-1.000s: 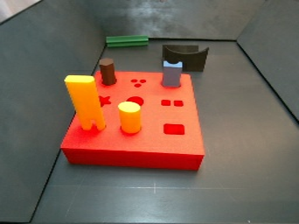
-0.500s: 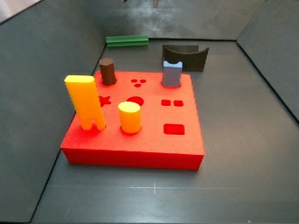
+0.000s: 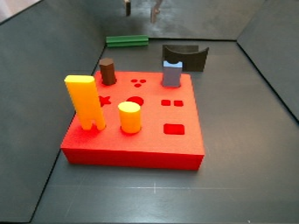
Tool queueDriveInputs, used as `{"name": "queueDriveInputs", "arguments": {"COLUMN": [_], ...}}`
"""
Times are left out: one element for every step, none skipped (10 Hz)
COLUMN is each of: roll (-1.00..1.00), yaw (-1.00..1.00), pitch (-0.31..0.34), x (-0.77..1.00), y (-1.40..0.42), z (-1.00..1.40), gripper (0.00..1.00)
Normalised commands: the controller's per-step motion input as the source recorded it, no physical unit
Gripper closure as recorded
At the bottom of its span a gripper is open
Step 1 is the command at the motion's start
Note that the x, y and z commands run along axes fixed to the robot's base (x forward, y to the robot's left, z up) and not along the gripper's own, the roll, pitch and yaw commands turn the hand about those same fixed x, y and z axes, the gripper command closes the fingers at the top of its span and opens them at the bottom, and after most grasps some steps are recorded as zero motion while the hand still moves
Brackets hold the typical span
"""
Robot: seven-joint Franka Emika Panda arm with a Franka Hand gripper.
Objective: Pick up the star object. Move up. Place the star object on the fixture. Regrasp the star object. Move to above the board. Insert the star object.
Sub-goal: Pick up the star object.
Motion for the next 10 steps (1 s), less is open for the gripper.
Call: {"name": "queueDriveInputs", "arguments": {"roll": [-0.27, -0.27, -0.26, -0.26, -0.23, -0.21, -0.21, -0.21, -0.21, -0.15], "yaw": [-0.72, -0.54, -0.39, -0.27, -0.15, -0.19, -0.26, -0.39, -0.74, -0.91], "pitch": [-0.217, -0.226, -0.164, -0.116, -0.071, -0.050, -0.053, -0.073, -0.137, -0.229], "x": [0.28, 0.20, 0.08, 0.00, 0.00, 0.00, 0.00, 0.03, 0.18, 0.00], "y": [0.11, 0.26, 0.41, 0.54, 0.69, 0.66, 0.59, 0.45, 0.10, 0.00], "z": [-0.39, -0.37, -0.47, -0.56, -0.65, -0.69, -0.68, -0.64, -0.55, -0.49], "gripper": [0.00, 0.00, 0.00, 0.00, 0.00, 0.00, 0.00, 0.00, 0.00, 0.00]}}
